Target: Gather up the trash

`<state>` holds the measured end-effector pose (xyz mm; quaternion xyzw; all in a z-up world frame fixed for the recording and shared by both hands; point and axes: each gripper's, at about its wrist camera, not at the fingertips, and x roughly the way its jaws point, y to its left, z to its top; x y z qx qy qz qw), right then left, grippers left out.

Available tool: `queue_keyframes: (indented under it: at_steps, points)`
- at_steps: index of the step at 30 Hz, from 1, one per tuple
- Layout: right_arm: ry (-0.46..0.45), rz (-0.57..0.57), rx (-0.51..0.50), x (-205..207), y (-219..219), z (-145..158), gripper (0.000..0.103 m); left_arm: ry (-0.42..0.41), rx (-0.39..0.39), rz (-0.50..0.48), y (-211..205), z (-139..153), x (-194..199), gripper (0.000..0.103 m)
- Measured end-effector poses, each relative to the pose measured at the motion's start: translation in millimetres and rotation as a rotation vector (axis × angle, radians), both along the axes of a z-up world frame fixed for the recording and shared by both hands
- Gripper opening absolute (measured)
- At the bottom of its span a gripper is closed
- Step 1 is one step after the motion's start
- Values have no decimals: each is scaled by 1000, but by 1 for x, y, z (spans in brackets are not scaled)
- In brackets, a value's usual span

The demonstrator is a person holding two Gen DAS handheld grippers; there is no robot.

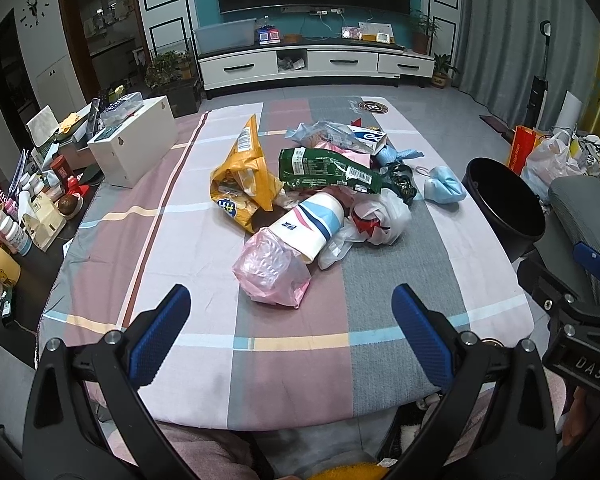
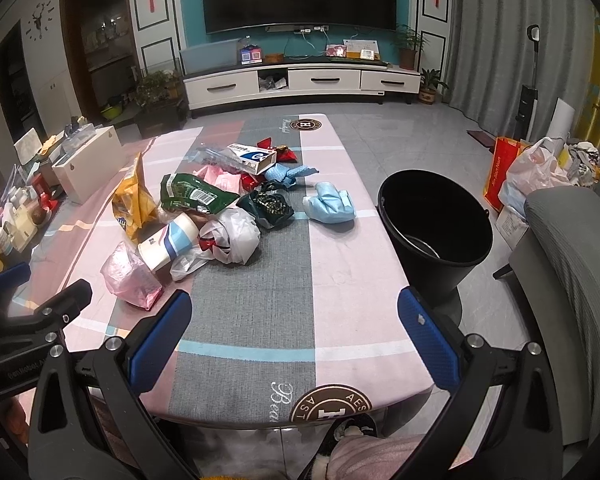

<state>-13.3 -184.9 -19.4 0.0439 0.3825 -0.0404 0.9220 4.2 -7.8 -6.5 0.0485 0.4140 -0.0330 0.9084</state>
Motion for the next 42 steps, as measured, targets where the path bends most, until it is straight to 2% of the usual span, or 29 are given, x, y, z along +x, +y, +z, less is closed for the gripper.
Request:
queue_keyframes:
  at_steps: [5, 8, 10, 15, 16, 20, 23, 26, 32, 34, 38, 41, 42]
  points:
    - [-3, 2, 1, 0, 0, -1, 100, -2, -9, -2, 2, 0, 2, 100]
    - [-9, 22, 14, 0, -1, -6, 100, 6, -55, -21, 8, -3, 6, 100]
    - [-17, 59, 41, 3, -4, -13, 100, 28, -130, -37, 17, -8, 14, 100]
    - [-16, 144, 105, 20, -15, -43, 100, 120, -404, -83, 49, -36, 44, 100]
    - [-11, 147, 105, 23, -16, -47, 100, 133, -431, -73, 55, -41, 52, 100]
    - [-18, 183, 124, 41, -26, -59, 100, 135, -434, -61, 58, -46, 77, 100]
    - [-56, 187, 144, 58, -42, -53, 100, 136, -489, -102, 48, -40, 96, 100]
    - [-83, 147, 156, 83, -62, -49, 100, 132, -496, -156, 25, -38, 115, 100]
    - [-22, 54, 171, 147, -96, -70, 100, 178, -517, -168, -20, -53, 160, 100]
    - [-25, 49, 211, 165, -103, -80, 99, 184, -525, -177, -31, -58, 167, 100]
    - [6, 64, 266, 186, -102, -98, 89, 197, -500, -211, -44, -65, 168, 96]
    - [31, 83, 238, 195, -93, -108, 80, 181, -395, -252, -56, -71, 160, 95]
    - [40, 94, 238, 199, -90, -114, 73, 176, -355, -274, -62, -75, 157, 94]
